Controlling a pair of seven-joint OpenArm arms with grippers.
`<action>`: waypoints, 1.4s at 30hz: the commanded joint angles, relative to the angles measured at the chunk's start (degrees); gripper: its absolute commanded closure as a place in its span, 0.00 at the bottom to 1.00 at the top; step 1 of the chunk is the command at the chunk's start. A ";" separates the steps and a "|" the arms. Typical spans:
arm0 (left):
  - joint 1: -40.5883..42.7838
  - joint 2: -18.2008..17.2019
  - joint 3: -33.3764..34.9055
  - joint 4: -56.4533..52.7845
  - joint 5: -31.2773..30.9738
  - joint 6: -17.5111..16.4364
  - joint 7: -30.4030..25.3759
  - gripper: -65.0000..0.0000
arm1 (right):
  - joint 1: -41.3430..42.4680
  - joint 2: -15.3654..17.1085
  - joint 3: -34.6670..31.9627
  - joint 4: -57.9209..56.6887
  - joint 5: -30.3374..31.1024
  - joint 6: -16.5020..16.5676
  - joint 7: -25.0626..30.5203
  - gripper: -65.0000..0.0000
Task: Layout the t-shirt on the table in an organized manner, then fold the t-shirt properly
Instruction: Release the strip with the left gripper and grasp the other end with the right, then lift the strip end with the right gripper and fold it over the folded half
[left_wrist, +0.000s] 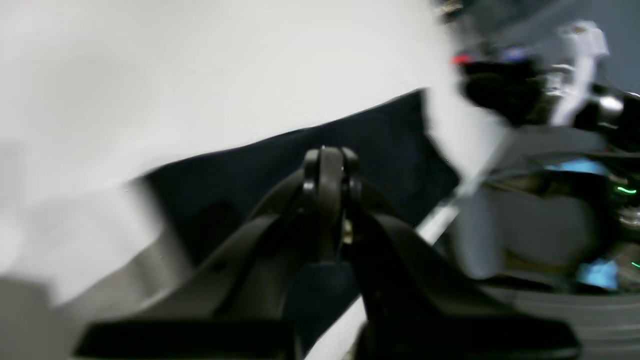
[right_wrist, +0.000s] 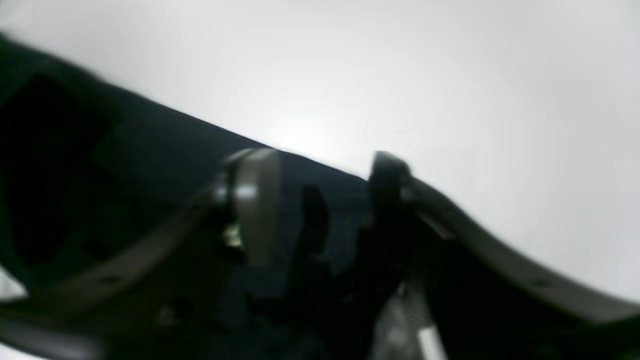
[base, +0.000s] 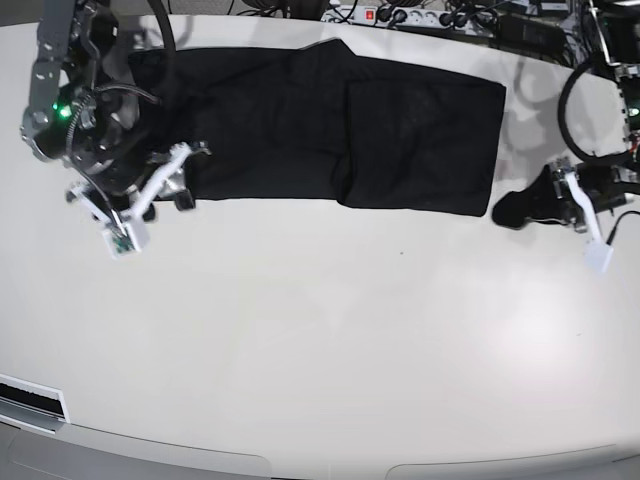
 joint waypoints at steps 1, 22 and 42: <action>-0.79 -2.29 -0.79 0.90 -0.92 -0.31 -2.19 1.00 | -0.96 0.31 1.97 0.76 0.74 -0.20 1.09 0.39; 1.18 -9.53 -0.81 0.90 1.22 0.33 -3.56 1.00 | 4.17 0.33 26.34 -38.97 36.72 22.53 -7.74 0.39; 1.86 -9.51 -0.83 0.87 1.22 0.31 -3.78 1.00 | 5.44 0.33 13.79 -42.18 41.86 22.53 -12.37 0.44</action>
